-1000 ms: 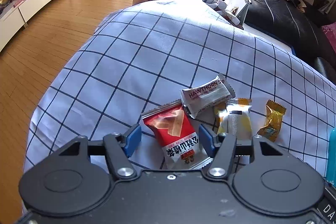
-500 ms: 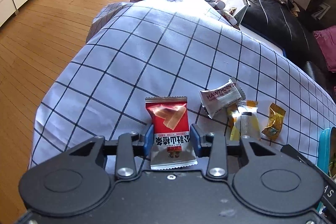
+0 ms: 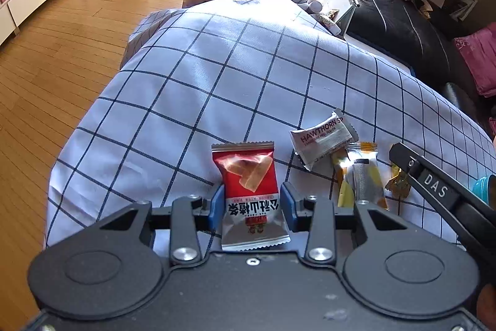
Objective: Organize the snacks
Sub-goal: 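Grasp the gold-wrapped candy with the right gripper while the left holds the red packet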
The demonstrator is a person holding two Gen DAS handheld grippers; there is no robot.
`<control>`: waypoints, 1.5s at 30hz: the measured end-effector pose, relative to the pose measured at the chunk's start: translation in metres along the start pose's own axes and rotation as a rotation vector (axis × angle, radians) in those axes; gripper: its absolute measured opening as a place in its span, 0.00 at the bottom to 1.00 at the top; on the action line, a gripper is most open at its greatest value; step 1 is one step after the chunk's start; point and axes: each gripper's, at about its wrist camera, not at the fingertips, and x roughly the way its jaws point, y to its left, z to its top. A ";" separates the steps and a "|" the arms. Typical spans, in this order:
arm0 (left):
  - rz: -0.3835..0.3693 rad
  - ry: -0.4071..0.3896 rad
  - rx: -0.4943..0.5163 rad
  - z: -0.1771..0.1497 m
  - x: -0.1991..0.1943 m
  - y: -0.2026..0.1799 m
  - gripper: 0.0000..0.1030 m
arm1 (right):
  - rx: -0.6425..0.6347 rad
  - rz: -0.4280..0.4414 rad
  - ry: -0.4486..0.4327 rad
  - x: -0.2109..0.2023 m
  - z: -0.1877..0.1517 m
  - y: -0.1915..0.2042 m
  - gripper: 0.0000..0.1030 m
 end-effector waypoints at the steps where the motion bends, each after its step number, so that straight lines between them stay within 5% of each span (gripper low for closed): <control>1: 0.003 -0.002 0.006 -0.001 0.000 -0.001 0.40 | -0.004 -0.004 -0.004 0.000 0.000 0.001 0.33; 11: -0.022 0.001 -0.004 0.000 0.000 0.004 0.40 | 0.030 0.015 -0.008 -0.002 0.001 -0.004 0.33; 22: -0.075 0.017 -0.044 0.004 -0.001 0.018 0.40 | 0.285 0.205 0.056 -0.005 0.005 -0.046 0.34; 30: -0.082 0.019 -0.040 0.005 -0.001 0.020 0.40 | 0.259 0.150 0.037 0.000 0.007 -0.039 0.35; 37: -0.092 0.023 -0.040 0.006 0.000 0.022 0.40 | 0.148 -0.019 0.005 0.000 0.006 -0.022 0.35; 45: -0.113 0.025 -0.044 0.007 -0.001 0.027 0.41 | 0.091 0.015 0.051 0.006 0.000 -0.012 0.38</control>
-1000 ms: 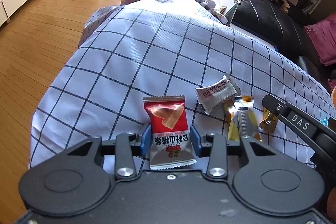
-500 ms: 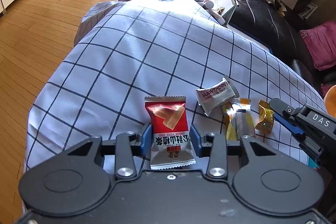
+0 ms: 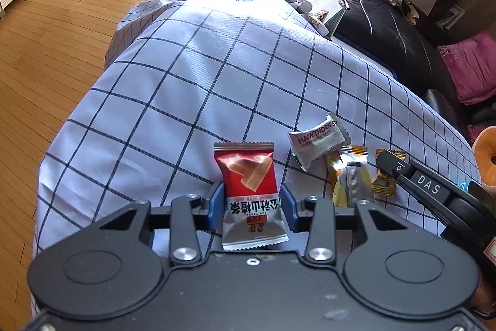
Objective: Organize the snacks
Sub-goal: 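Grasp the gold-wrapped candy with the right gripper while the left holds the red packet, then carry the red packet and gold candy up and over the gold tray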
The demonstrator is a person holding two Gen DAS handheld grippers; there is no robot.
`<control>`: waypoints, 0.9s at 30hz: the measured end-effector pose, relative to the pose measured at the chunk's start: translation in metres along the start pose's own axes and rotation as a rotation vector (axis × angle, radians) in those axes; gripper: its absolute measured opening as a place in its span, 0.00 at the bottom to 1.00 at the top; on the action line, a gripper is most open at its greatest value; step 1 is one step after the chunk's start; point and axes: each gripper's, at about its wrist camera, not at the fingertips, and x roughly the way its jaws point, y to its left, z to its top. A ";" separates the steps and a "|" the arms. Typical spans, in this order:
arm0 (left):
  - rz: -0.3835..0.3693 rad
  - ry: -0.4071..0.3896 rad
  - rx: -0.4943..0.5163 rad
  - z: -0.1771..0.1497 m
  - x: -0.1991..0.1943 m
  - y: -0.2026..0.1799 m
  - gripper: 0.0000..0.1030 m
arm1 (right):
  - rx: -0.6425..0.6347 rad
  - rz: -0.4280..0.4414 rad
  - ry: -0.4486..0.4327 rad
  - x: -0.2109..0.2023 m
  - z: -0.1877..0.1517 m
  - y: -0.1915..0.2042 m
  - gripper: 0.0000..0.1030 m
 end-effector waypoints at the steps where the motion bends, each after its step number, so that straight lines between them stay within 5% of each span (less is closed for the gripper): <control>1: -0.002 -0.001 0.002 0.000 0.000 0.000 0.41 | -0.005 0.004 0.006 0.000 -0.001 0.001 0.39; 7: 0.007 -0.007 0.008 -0.001 0.001 -0.005 0.45 | -0.046 -0.032 -0.006 -0.001 -0.006 0.009 0.39; 10: 0.021 -0.010 0.002 -0.002 0.002 -0.009 0.47 | -0.059 -0.038 -0.017 -0.003 -0.008 0.009 0.30; 18: 0.144 -0.032 0.076 -0.009 0.008 -0.034 0.47 | -0.021 -0.003 -0.041 -0.017 -0.008 -0.001 0.29; 24: 0.235 -0.061 0.125 -0.013 0.012 -0.048 0.36 | 0.015 0.018 -0.055 -0.027 -0.008 -0.011 0.29; 27: 0.207 -0.059 0.084 -0.009 0.009 -0.040 0.33 | 0.025 0.021 -0.067 -0.032 -0.007 -0.016 0.29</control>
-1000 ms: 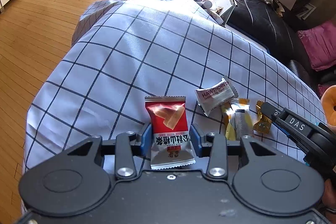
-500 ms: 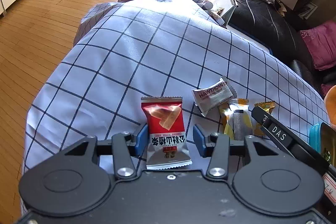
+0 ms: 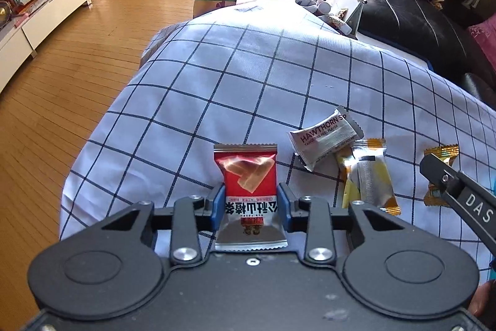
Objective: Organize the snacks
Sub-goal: 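Carry the red packet and gold candy up and over the gold tray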
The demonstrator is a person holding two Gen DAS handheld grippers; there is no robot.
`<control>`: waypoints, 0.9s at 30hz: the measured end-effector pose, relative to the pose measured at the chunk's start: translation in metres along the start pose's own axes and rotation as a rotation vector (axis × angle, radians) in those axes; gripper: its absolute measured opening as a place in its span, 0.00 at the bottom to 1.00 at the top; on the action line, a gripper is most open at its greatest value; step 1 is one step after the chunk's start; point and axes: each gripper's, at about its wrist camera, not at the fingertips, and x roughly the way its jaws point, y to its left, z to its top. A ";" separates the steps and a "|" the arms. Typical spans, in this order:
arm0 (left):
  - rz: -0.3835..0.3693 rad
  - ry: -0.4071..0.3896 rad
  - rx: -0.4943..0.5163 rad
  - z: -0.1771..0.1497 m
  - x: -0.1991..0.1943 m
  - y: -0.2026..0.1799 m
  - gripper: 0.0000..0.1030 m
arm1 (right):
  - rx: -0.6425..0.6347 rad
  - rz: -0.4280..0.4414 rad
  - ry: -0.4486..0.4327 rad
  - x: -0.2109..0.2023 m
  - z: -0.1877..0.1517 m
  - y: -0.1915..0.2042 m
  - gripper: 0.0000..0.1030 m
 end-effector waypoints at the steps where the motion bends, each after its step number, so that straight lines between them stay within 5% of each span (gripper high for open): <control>1: -0.015 0.000 -0.019 0.002 -0.001 0.004 0.33 | 0.003 0.002 -0.004 -0.002 0.001 -0.002 0.29; 13: -0.114 -0.073 -0.148 0.012 -0.042 0.030 0.32 | 0.050 0.056 -0.094 -0.041 0.013 -0.016 0.30; 27: -0.210 -0.171 0.004 -0.005 -0.095 -0.042 0.32 | 0.116 0.059 -0.177 -0.092 0.038 -0.067 0.30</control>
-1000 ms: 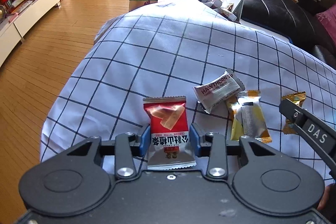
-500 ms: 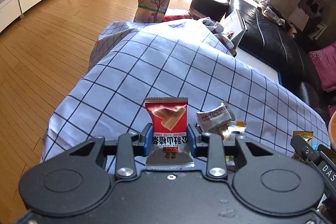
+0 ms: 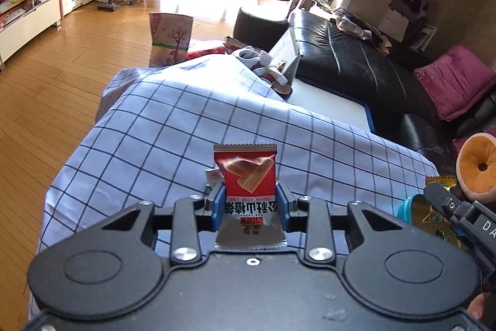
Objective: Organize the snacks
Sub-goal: 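Carry the red packet and gold candy up and over the gold tray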
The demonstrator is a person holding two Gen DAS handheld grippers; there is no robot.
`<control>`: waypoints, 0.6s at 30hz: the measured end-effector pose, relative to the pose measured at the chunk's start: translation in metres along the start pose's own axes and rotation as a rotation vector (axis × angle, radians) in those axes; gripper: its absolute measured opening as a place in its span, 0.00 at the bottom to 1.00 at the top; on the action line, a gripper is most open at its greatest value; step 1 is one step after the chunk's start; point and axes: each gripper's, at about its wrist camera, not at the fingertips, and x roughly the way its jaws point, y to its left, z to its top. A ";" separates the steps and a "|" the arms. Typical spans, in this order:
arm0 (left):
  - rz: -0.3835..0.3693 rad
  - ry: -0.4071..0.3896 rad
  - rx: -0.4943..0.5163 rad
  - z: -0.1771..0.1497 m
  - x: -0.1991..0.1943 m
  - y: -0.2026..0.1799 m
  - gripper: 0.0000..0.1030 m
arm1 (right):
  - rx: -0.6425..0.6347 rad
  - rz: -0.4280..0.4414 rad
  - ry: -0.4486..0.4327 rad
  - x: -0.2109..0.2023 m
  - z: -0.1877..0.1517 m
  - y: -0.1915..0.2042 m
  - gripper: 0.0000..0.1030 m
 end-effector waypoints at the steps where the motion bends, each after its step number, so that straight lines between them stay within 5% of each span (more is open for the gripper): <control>1: -0.011 -0.001 0.016 -0.002 -0.001 -0.007 0.32 | 0.006 -0.012 -0.007 -0.005 0.002 -0.005 0.30; 18: -0.208 0.074 0.184 -0.043 0.017 -0.140 0.33 | 0.073 -0.183 -0.121 -0.052 0.027 -0.087 0.29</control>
